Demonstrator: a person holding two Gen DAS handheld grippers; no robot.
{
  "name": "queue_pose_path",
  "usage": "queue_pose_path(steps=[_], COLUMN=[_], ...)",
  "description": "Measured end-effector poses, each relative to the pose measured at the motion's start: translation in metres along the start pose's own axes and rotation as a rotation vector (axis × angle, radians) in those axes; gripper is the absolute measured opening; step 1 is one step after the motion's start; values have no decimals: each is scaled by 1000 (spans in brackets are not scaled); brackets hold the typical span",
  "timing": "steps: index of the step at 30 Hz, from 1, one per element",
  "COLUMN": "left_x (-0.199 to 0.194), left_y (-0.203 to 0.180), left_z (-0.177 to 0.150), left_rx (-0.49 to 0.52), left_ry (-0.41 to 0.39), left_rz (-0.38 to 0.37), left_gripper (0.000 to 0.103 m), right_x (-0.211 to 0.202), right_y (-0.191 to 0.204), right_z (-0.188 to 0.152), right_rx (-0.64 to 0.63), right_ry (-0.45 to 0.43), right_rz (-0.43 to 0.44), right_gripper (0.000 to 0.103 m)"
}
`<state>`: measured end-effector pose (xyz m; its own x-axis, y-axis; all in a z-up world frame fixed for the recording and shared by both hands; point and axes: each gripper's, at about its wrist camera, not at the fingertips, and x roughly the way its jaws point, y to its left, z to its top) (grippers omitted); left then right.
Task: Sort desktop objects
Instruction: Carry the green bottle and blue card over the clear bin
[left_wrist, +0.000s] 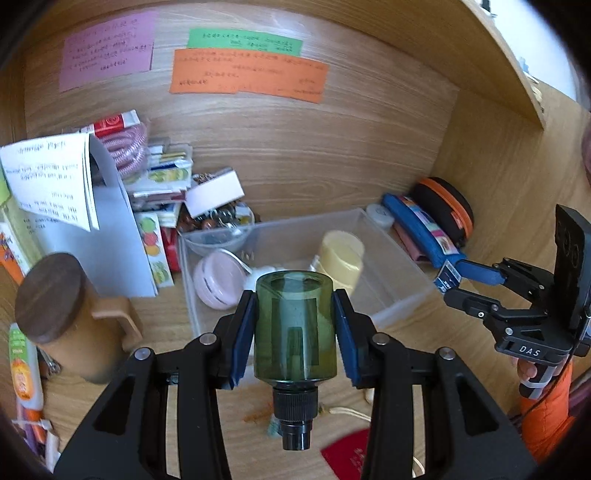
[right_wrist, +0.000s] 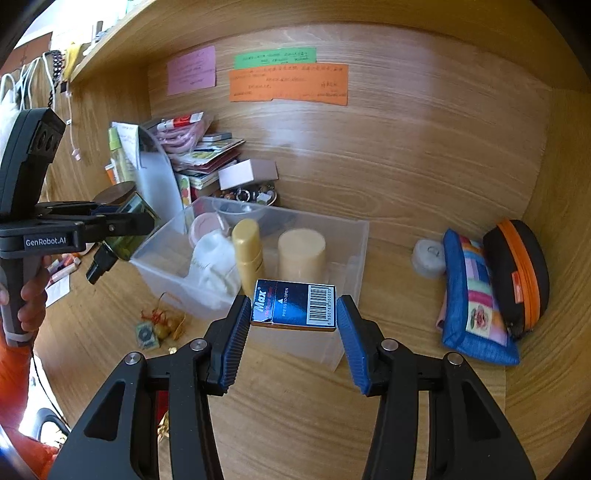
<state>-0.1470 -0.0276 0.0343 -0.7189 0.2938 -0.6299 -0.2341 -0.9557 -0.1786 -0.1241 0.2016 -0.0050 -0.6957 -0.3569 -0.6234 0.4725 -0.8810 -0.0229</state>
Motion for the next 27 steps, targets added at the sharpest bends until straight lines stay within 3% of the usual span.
queue_pose_path(steps=[15, 27], left_x=[58, 93], left_y=[24, 32], left_z=[24, 17], left_rx=[-9, 13], left_ry=[66, 133], left_rz=[64, 83], left_gripper=[41, 41], right_x=[51, 83], right_y=[-26, -21], right_z=[16, 24], right_rx=[16, -48], right_ry=[78, 155], right_rz=[-3, -10], right_gripper=[44, 45])
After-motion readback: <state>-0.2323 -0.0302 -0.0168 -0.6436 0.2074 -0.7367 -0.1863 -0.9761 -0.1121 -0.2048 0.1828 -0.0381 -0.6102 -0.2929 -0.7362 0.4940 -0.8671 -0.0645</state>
